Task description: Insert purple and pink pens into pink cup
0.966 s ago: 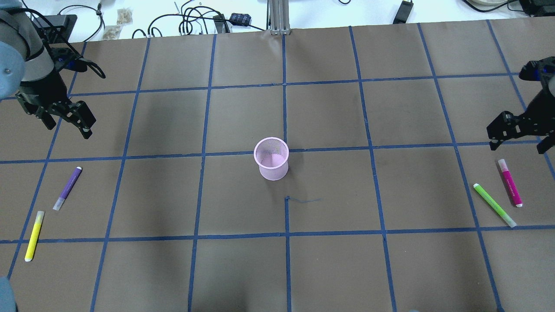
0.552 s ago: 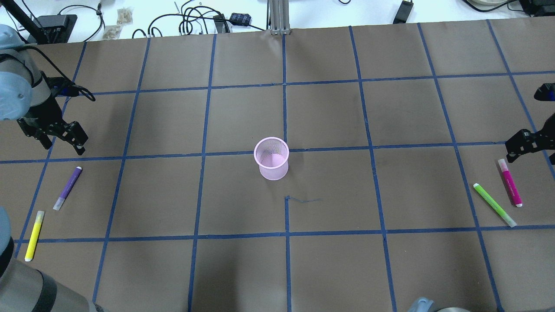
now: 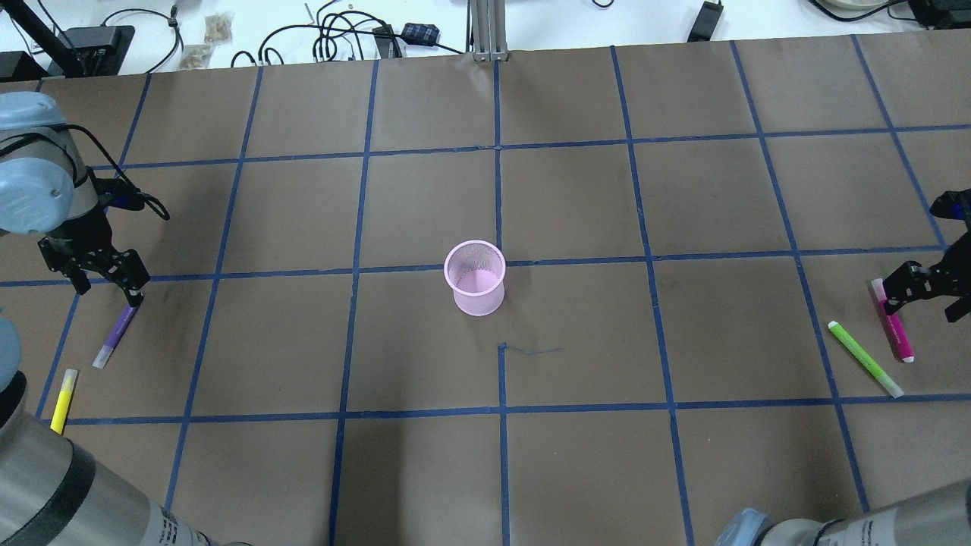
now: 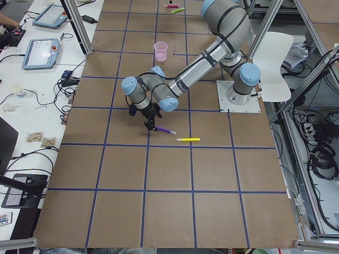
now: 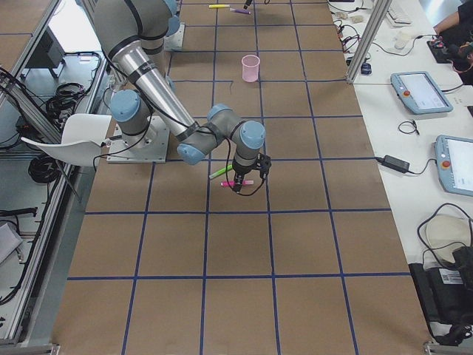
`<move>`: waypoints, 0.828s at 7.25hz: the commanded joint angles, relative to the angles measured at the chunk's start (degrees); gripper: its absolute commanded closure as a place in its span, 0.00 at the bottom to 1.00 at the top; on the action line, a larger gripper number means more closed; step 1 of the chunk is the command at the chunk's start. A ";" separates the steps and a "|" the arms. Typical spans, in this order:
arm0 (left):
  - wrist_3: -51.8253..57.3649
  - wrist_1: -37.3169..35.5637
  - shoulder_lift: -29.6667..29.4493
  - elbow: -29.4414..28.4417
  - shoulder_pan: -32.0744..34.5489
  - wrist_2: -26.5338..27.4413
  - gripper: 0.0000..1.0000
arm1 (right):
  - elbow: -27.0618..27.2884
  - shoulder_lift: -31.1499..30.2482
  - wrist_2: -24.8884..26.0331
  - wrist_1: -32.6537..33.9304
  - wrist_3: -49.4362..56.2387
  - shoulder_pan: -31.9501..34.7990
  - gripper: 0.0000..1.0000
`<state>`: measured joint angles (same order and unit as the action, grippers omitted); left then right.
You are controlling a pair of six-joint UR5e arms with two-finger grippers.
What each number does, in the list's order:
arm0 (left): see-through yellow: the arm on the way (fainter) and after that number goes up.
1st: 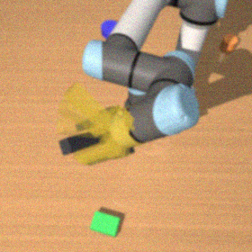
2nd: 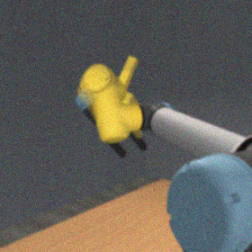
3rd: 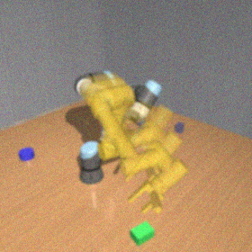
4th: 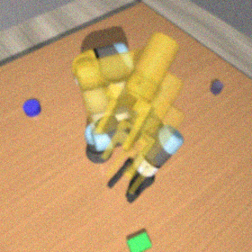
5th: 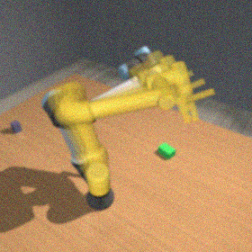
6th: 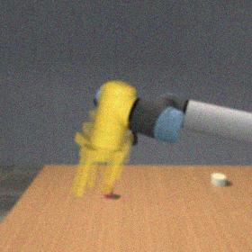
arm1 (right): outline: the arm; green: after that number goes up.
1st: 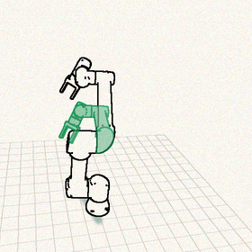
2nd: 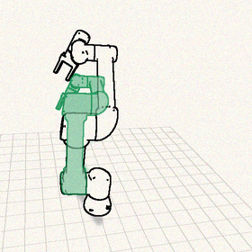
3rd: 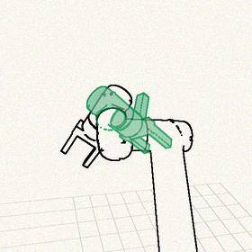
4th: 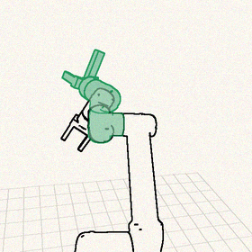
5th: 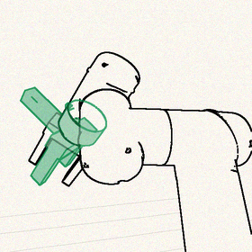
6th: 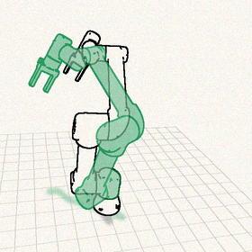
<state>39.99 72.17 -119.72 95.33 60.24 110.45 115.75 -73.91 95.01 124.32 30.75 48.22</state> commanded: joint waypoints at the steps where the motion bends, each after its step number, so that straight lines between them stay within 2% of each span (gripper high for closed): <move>1: 1.66 -2.99 -2.00 -0.23 -0.03 -0.14 0.00 | 1.76 0.34 0.35 0.22 -0.78 -0.06 0.15; 5: 1.49 -4.23 -2.71 -0.06 0.23 -1.37 0.03 | 1.94 1.39 0.79 0.31 -0.60 -0.06 0.29; 6: 1.15 -4.23 -2.80 -0.06 0.23 -1.90 0.03 | 1.85 1.57 0.79 0.31 -0.52 -0.15 0.37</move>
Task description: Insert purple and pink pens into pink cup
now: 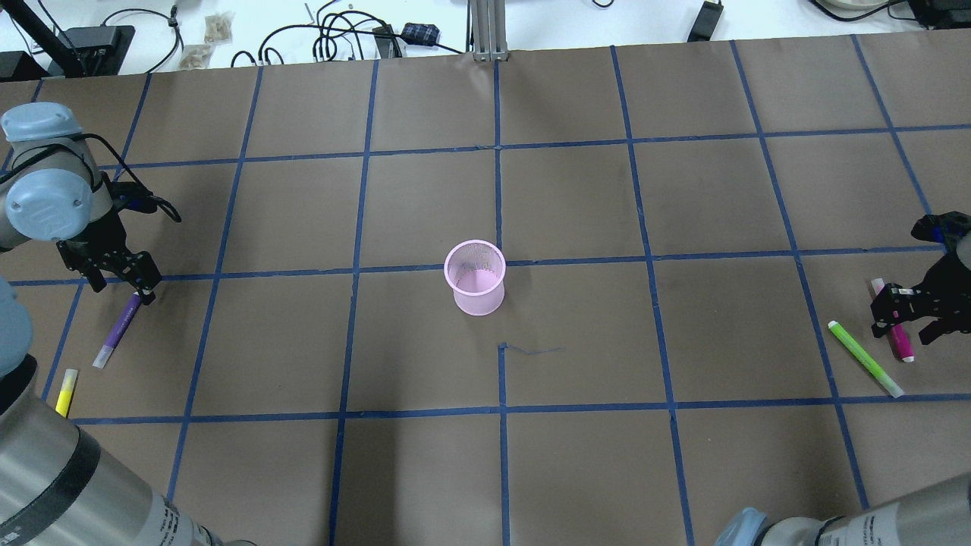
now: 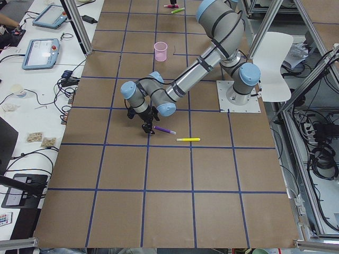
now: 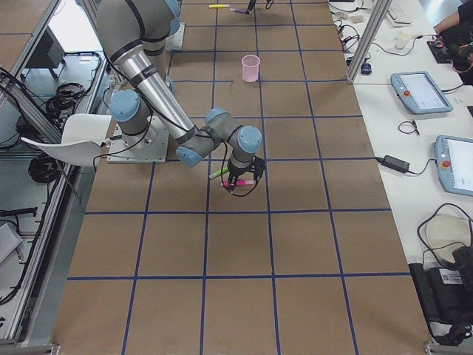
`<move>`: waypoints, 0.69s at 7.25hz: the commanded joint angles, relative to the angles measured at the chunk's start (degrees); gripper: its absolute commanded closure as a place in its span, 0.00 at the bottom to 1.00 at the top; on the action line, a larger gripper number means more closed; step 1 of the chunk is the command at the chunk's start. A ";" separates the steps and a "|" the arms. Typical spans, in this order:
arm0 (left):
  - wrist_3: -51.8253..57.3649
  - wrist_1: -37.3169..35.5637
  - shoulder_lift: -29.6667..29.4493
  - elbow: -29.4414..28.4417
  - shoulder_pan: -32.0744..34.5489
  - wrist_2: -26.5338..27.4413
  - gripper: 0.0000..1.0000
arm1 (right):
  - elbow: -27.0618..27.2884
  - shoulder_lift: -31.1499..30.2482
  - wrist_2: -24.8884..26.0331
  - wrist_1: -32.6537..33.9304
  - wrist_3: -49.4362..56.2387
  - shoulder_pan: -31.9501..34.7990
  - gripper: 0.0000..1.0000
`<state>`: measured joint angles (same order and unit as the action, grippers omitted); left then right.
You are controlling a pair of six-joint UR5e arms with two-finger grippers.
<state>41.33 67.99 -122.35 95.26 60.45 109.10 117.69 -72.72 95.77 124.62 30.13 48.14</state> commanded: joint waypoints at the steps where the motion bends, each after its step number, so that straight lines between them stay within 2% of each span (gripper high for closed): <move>1: -0.02 0.04 -0.26 0.01 0.02 -1.43 0.07 | -0.09 0.48 0.03 0.01 0.11 -0.07 0.40; 2: -0.20 0.04 -0.18 0.01 0.11 -1.79 0.10 | -0.27 0.48 0.03 0.01 0.02 -0.07 0.48; 3: -0.02 0.21 -0.17 0.10 0.02 -3.88 0.15 | -0.36 0.39 0.03 0.01 0.10 -0.07 0.84; 4: 0.15 0.21 -0.09 0.10 0.02 -4.33 0.18 | -0.36 0.39 0.03 0.19 0.37 -0.07 1.00; 5: 0.33 0.30 -0.09 0.10 0.02 -4.43 0.21 | -0.36 0.39 0.03 0.10 0.80 -0.07 1.00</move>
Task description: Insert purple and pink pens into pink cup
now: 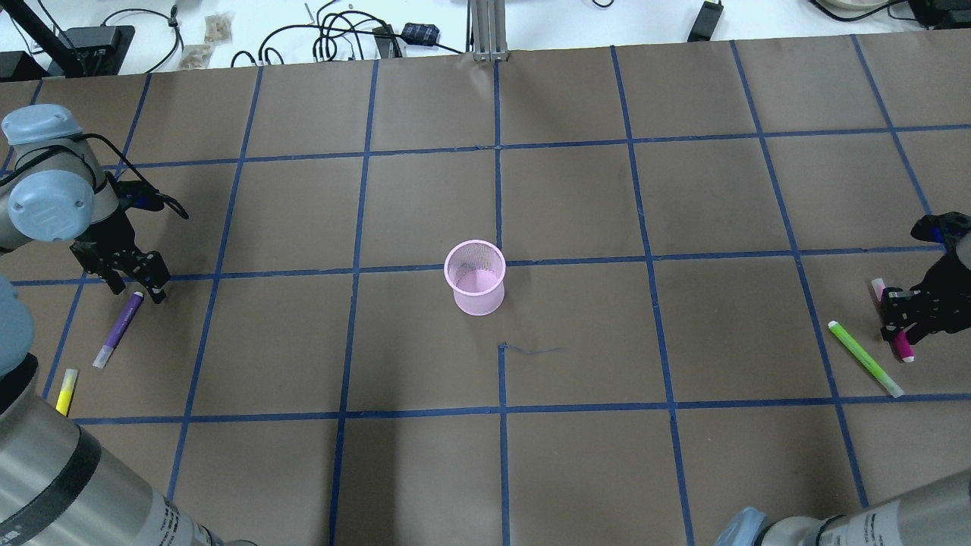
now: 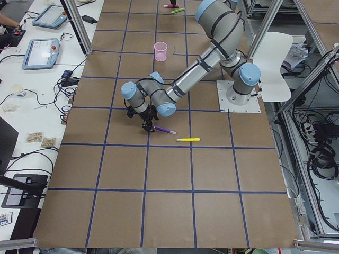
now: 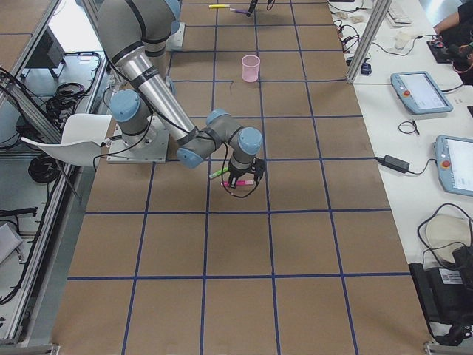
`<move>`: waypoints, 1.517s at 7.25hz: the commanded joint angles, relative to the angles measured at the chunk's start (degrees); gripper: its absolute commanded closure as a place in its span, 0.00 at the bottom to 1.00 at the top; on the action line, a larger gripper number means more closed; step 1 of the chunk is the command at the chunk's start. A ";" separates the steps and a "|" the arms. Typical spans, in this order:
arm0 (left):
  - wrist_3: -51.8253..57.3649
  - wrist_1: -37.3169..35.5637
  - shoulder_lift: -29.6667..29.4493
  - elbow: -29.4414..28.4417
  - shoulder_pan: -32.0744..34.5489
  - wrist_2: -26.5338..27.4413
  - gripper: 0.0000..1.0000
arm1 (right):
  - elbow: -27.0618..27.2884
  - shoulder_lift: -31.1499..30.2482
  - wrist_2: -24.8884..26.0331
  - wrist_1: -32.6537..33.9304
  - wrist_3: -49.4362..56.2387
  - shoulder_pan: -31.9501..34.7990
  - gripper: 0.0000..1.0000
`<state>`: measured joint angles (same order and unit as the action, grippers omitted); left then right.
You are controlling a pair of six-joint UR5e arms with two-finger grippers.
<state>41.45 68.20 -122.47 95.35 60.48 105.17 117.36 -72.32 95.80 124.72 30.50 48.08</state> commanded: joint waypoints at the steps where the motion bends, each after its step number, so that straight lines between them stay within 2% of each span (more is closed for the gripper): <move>1: 0.47 0.18 -0.04 0.10 -0.10 0.03 0.15 | -0.12 -0.19 0.00 -0.09 0.52 0.00 1.00; 2: 0.39 0.26 0.13 0.10 -0.18 0.38 0.01 | -0.38 -0.80 0.44 -0.79 0.52 0.00 1.00; 3: 0.30 0.35 0.04 0.19 -0.10 1.00 0.00 | -1.25 -2.29 3.14 -1.49 0.61 0.09 1.00; 4: 0.47 0.35 0.04 0.45 -0.18 3.44 0.00 | -3.70 -3.61 2.82 -7.42 0.44 0.70 1.00; 6: 0.56 0.26 0.04 1.60 -0.18 4.25 0.00 | -13.86 -3.97 2.29 -22.51 -0.52 5.06 1.00; 7: 0.47 0.26 0.04 1.60 -0.18 5.04 0.00 | -19.05 -3.88 -1.19 -29.90 -5.49 8.92 1.00; 8: 0.47 0.09 0.13 1.60 -0.18 4.96 0.12 | -22.67 -3.62 -7.41 -35.80 -11.63 14.10 1.00; 10: 0.21 -0.17 0.39 1.51 -0.18 4.43 0.69 | -27.08 -3.44 -19.28 -42.87 -30.67 27.35 1.00; 11: 0.65 -0.26 0.48 1.51 -0.18 4.34 1.00 | -27.79 -3.18 -25.25 -42.90 -40.86 34.03 1.00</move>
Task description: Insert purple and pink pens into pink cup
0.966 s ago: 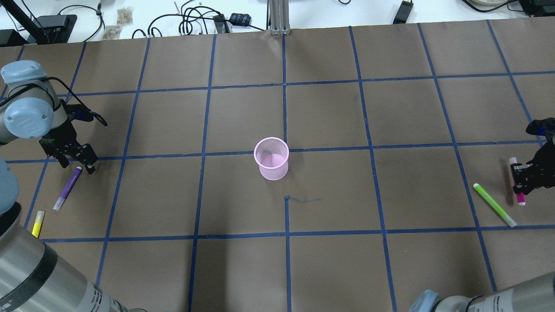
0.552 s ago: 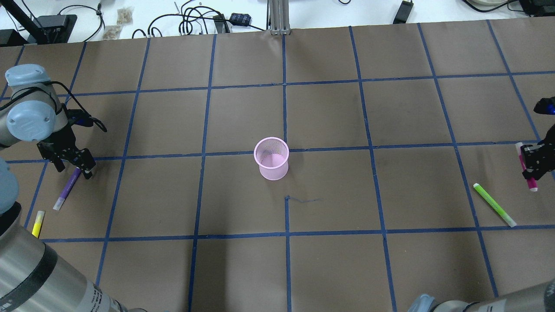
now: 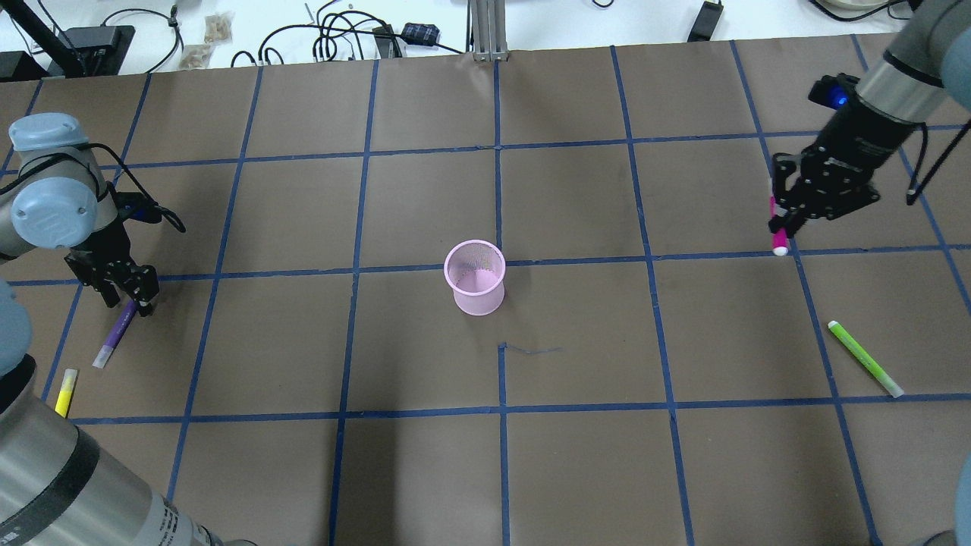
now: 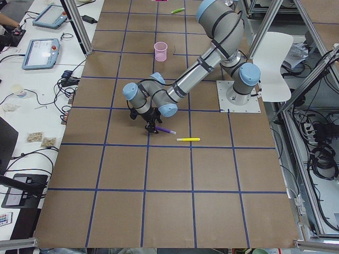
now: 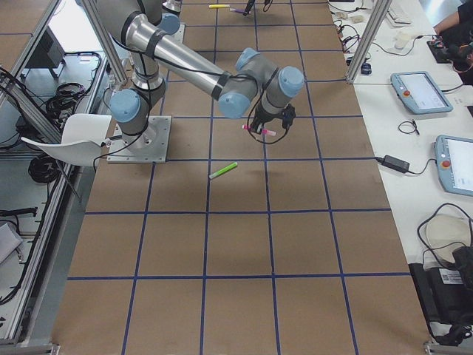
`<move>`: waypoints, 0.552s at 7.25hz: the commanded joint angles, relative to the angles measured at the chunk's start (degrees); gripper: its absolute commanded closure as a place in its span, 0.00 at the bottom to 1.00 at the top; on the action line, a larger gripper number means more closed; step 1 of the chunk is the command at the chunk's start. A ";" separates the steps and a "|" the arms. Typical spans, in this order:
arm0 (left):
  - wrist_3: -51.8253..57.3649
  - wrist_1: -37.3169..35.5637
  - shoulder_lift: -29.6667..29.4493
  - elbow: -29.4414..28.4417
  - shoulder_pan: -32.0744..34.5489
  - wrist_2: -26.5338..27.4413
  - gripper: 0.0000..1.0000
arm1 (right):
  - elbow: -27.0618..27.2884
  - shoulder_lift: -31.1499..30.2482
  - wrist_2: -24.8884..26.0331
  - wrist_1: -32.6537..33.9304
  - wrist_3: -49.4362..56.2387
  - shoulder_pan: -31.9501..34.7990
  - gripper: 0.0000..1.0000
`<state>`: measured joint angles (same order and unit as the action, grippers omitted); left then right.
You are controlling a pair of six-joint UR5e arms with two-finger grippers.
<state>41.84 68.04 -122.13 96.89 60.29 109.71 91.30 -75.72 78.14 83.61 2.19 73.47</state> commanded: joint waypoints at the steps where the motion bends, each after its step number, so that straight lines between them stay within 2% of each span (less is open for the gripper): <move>1: 0.35 -0.97 0.05 0.05 0.00 -0.29 1.00 | -1.74 0.92 -16.09 -1.79 -20.13 13.14 1.00; 2: 1.22 -1.33 -0.04 0.05 0.00 -0.38 1.00 | -1.39 1.01 -27.92 -1.79 -30.56 14.93 1.00; 3: 1.75 -2.46 0.22 -0.30 0.00 -0.29 1.00 | -1.13 1.10 -34.22 -1.79 -34.15 15.99 1.00; 4: 3.93 -4.48 0.31 -0.82 0.00 -0.20 1.00 | 0.53 1.10 -38.29 -1.70 -34.62 17.48 1.00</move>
<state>43.88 65.48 -121.96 96.56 60.29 109.43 90.48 -74.69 46.89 81.87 -29.12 88.97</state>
